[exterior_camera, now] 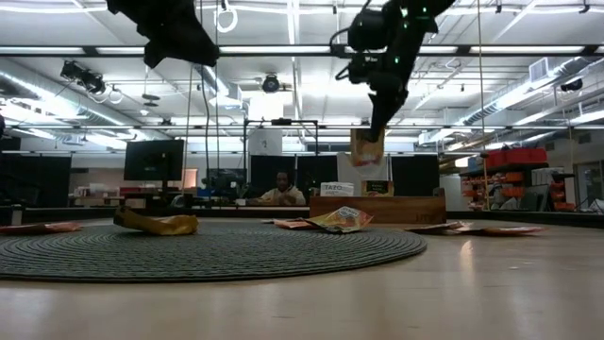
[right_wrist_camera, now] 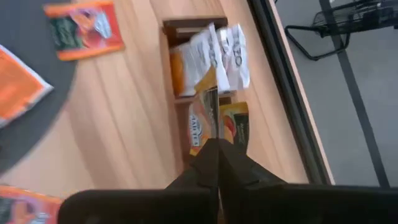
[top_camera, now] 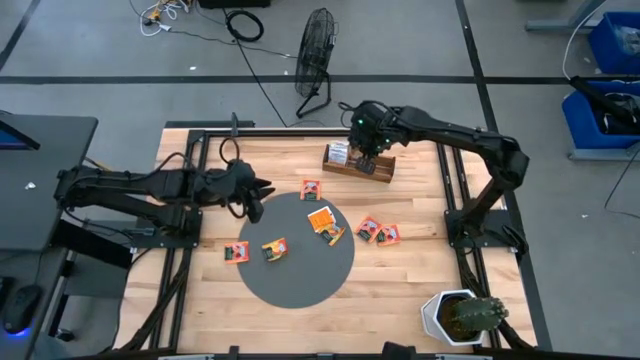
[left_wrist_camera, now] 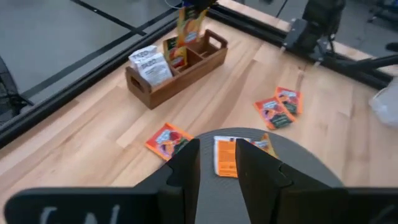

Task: Pick & Place Tea
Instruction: Put the yellow tea bag into the middle section of the wooden organizer

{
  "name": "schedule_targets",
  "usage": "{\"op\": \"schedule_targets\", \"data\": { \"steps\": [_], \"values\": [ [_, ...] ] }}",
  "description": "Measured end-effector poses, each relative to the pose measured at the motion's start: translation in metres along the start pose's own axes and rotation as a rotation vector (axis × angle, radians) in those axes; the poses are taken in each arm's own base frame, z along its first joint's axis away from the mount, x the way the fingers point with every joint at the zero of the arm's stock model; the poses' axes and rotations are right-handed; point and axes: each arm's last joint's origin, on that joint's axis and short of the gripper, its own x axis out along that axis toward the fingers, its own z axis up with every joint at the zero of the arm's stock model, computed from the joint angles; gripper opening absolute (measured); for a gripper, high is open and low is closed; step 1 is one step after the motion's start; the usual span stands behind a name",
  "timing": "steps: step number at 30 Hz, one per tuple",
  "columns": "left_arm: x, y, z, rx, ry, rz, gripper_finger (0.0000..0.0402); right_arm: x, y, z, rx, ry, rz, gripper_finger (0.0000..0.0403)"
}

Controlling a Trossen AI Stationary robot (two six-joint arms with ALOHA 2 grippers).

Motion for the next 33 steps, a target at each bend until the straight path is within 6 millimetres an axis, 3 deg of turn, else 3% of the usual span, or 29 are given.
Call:
{"op": "schedule_targets", "data": {
  "steps": [12,33],
  "values": [
    [-0.004,-0.010,-0.003,-0.090,0.003,-0.052,0.0106,0.038,-0.022,-0.026,-0.010,0.006,0.010,0.0000],
    [-0.005,-0.012,0.000,-0.161,-0.029,-0.078,0.0106,0.071,-0.018,-0.048,-0.020,-0.012,0.002,0.0000]
  ]
}}
